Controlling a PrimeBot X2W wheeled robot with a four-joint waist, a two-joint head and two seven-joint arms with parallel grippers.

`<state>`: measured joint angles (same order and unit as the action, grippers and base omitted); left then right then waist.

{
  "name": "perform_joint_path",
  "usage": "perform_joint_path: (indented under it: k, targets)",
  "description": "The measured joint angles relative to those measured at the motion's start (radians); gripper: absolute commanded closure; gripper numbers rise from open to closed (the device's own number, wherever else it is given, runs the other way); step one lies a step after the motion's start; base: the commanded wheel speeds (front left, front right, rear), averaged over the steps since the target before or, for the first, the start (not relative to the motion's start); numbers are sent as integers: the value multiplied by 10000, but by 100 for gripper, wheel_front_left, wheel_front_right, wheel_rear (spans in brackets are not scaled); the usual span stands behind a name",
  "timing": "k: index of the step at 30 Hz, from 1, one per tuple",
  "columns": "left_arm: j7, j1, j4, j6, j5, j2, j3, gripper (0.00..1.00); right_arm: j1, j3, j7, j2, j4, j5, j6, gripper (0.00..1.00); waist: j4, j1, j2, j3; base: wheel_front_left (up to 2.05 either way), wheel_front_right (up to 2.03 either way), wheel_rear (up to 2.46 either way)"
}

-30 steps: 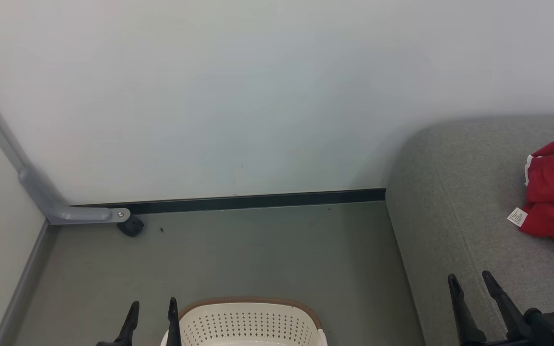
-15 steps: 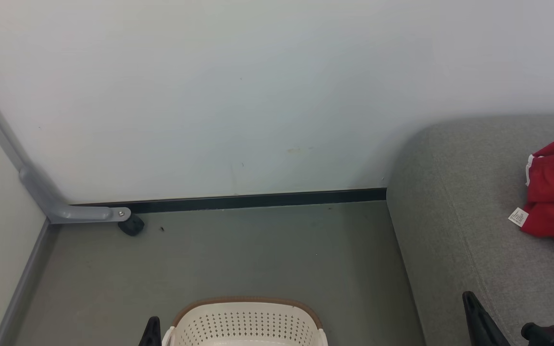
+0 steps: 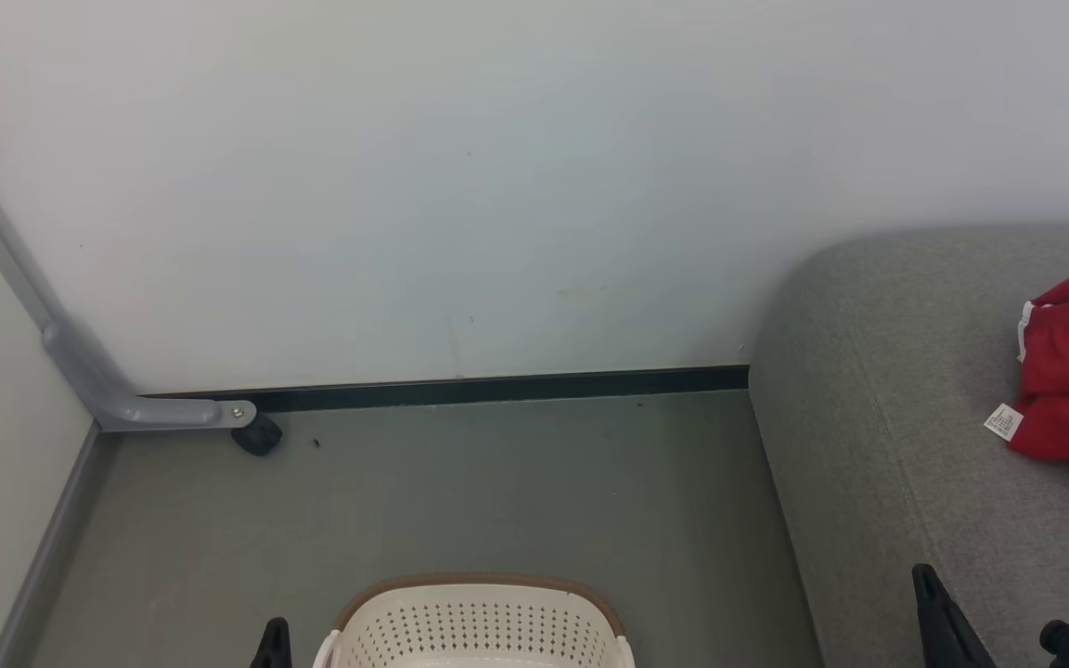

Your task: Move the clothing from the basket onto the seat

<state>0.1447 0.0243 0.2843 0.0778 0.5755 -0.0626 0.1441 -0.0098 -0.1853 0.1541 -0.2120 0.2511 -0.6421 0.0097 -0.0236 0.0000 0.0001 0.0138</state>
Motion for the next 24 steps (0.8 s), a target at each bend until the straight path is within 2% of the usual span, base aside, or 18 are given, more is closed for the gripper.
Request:
perform_joint_path:
  k: [24]
  targets:
    - [-855,-221,35,-619,3200,46,-725,100,-222,1037,-903,525,155,-3051,351,100,76,0,0,-40,0,0,0]
